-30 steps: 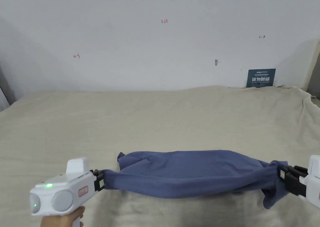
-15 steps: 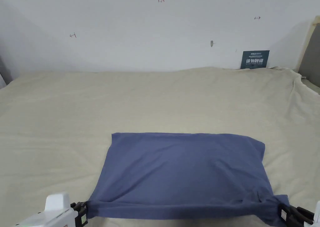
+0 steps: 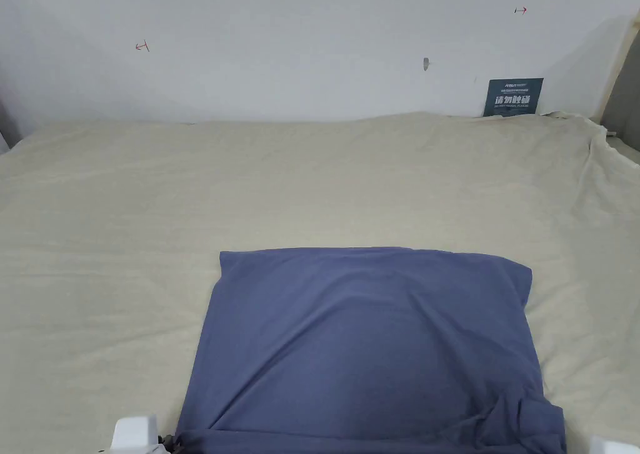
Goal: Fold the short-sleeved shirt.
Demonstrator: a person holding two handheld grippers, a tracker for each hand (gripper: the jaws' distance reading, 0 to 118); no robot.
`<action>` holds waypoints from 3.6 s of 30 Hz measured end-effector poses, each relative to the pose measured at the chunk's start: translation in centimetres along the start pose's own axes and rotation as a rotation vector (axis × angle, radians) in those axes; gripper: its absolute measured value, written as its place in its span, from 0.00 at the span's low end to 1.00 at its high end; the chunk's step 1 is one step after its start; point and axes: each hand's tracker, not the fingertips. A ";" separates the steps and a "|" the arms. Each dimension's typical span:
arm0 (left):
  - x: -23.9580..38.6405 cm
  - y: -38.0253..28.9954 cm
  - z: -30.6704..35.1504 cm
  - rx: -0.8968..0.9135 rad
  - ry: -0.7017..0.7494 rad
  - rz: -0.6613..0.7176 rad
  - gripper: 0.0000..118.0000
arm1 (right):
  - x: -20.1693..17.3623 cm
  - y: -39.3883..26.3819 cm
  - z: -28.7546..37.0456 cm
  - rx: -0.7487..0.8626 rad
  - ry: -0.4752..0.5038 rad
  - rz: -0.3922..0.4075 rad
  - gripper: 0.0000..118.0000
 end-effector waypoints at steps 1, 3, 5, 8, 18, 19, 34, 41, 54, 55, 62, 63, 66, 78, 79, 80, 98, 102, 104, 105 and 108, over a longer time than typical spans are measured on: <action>0.2 -0.1 -0.1 -0.007 0.003 -0.009 0.02 | 0.0 -0.2 -0.3 -0.003 -0.007 0.000 0.02; 0.5 0.1 0.0 -0.011 0.017 -0.018 0.11 | -0.2 -0.3 -0.2 -0.015 -0.013 -0.004 0.05; 0.8 0.8 0.3 -0.057 0.037 0.015 0.25 | -0.7 0.1 0.4 -0.016 -0.027 -0.002 0.22; 1.2 2.3 1.8 -0.084 0.021 0.072 0.51 | -1.3 1.3 2.2 0.022 -0.083 0.056 0.57; 5.2 9.6 11.0 0.370 0.016 0.045 0.92 | -6.0 9.7 11.6 0.449 -0.030 0.098 0.80; 5.6 10.1 11.6 0.417 0.027 0.045 0.92 | -6.4 10.3 12.2 0.484 -0.029 0.103 0.80; 9.0 10.2 12.7 0.661 0.011 -0.058 0.00 | -10.3 11.0 14.4 0.701 -0.125 0.161 0.00; 8.4 9.8 11.9 0.600 0.002 -0.068 0.00 | -10.4 10.9 14.4 0.696 -0.103 0.167 0.00; 3.2 7.4 7.3 0.213 -0.005 0.065 0.00 | -9.5 10.4 13.7 0.648 -0.105 0.156 0.00; 2.8 7.0 6.8 0.173 0.003 0.064 0.00 | -9.4 10.3 13.6 0.643 -0.106 0.155 0.00; 1.1 4.3 3.9 -0.012 0.022 0.094 0.57 | -8.4 9.8 12.8 0.613 -0.118 0.135 0.00; 1.0 4.1 3.5 -0.028 0.041 0.096 0.68 | -8.2 9.7 12.7 0.610 -0.119 0.131 0.00; 0.9 3.3 2.2 -0.052 0.061 0.105 0.76 | -8.0 9.5 12.5 0.598 -0.124 0.129 0.00; 2.7 2.1 0.1 -0.118 0.017 0.003 0.08 | -6.6 8.3 12.1 0.548 -0.136 0.107 0.00; 2.8 2.3 0.3 -0.115 0.017 -0.002 0.07 | -6.3 8.1 11.9 0.519 -0.136 0.105 0.00; 2.8 2.3 0.4 -0.109 0.016 -0.009 0.06 | -6.0 7.8 11.5 0.476 -0.134 0.107 0.00; 1.5 4.3 3.0 -0.040 -0.075 0.061 0.05 | -4.3 -0.7 1.6 -0.059 -0.130 0.046 0.55; 1.6 4.3 3.0 -0.043 -0.072 0.059 0.05 | -5.0 -0.6 2.8 -0.027 -0.117 0.069 0.08; 1.5 4.4 2.9 -0.041 -0.074 0.056 0.05 | -5.1 -0.2 3.8 -0.004 -0.108 0.072 0.07; 1.5 4.5 2.9 -0.039 -0.076 0.055 0.05 | -5.2 0.1 4.3 0.010 -0.107 0.073 0.06; 1.3 5.3 3.1 -0.023 -0.087 0.060 0.05 | -5.5 1.9 6.4 0.067 -0.085 0.054 0.06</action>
